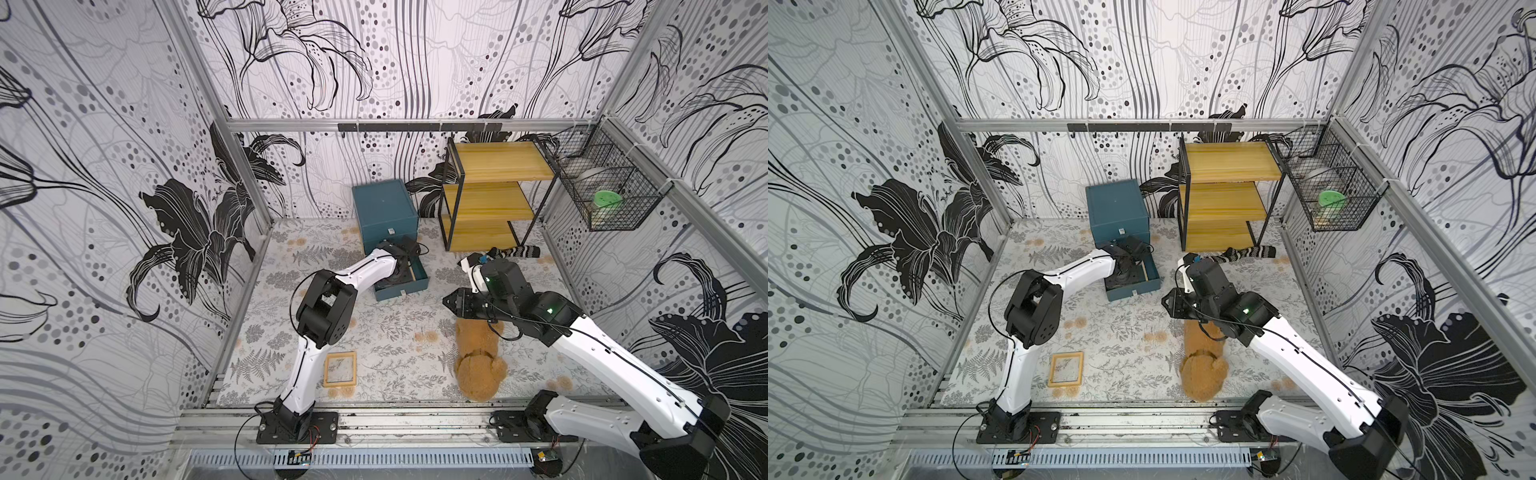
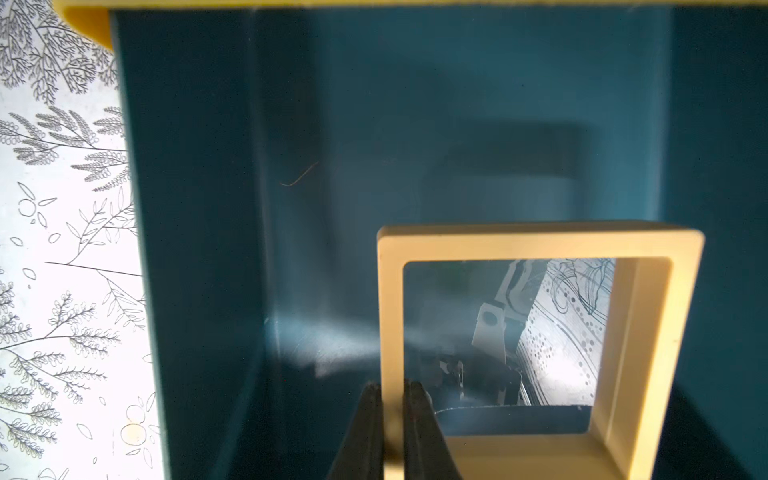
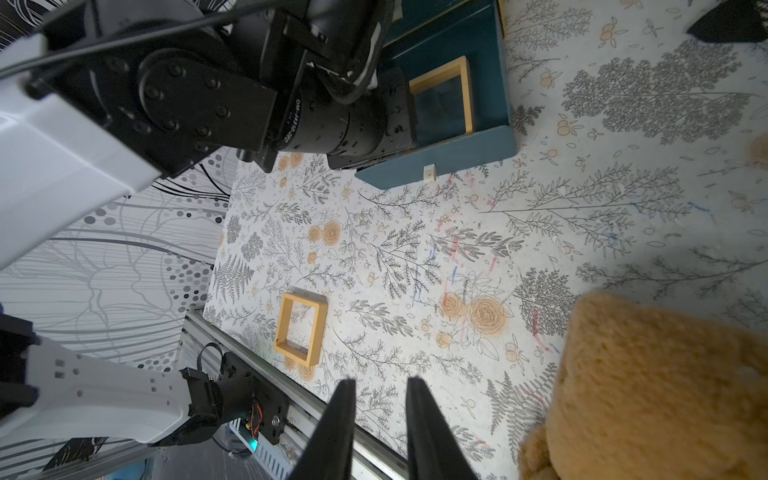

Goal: Place the brooch boxes into the drawer by color
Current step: Place the brooch box in the drawer, then pick up the brooch box from the center of the board.

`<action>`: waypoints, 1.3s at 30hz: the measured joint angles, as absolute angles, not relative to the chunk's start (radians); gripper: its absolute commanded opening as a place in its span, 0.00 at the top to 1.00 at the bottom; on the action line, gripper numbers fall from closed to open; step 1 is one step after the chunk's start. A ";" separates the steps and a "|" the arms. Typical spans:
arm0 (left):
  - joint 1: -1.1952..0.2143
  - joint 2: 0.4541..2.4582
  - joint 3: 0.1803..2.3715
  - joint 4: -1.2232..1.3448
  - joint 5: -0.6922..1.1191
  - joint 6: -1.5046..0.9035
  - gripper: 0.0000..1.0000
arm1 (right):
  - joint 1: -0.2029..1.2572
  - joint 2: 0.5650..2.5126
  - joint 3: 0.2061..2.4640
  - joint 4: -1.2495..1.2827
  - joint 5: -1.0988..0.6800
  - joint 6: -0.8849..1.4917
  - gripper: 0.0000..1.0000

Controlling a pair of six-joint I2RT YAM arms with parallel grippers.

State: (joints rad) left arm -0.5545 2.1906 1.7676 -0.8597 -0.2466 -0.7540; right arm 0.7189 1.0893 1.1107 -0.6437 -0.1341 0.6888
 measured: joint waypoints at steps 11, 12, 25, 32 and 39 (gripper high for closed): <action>-0.554 2.188 1.795 -0.860 -0.247 -0.745 0.76 | 0.719 1.089 1.111 -0.644 -0.134 0.691 0.73; -0.554 2.186 1.798 -0.860 -0.247 -0.745 0.76 | 0.719 1.089 1.111 -0.644 -0.134 0.691 0.73; -0.554 1.945 1.698 -0.848 -0.251 -0.776 0.74 | 0.719 1.089 1.111 -0.642 -0.247 0.629 0.74; -0.555 1.632 1.386 -0.865 -0.220 -0.814 0.73 | 0.719 1.085 1.111 -0.643 -0.397 0.578 0.74; -0.636 1.376 1.081 -0.938 -0.184 -0.895 0.73 | 0.719 1.057 1.108 -0.651 -0.467 0.556 0.74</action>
State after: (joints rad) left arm -0.6365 1.3762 1.0809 -0.9379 -0.1837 -0.8951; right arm 0.7189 1.0573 1.1084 -0.6510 -0.4675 0.5556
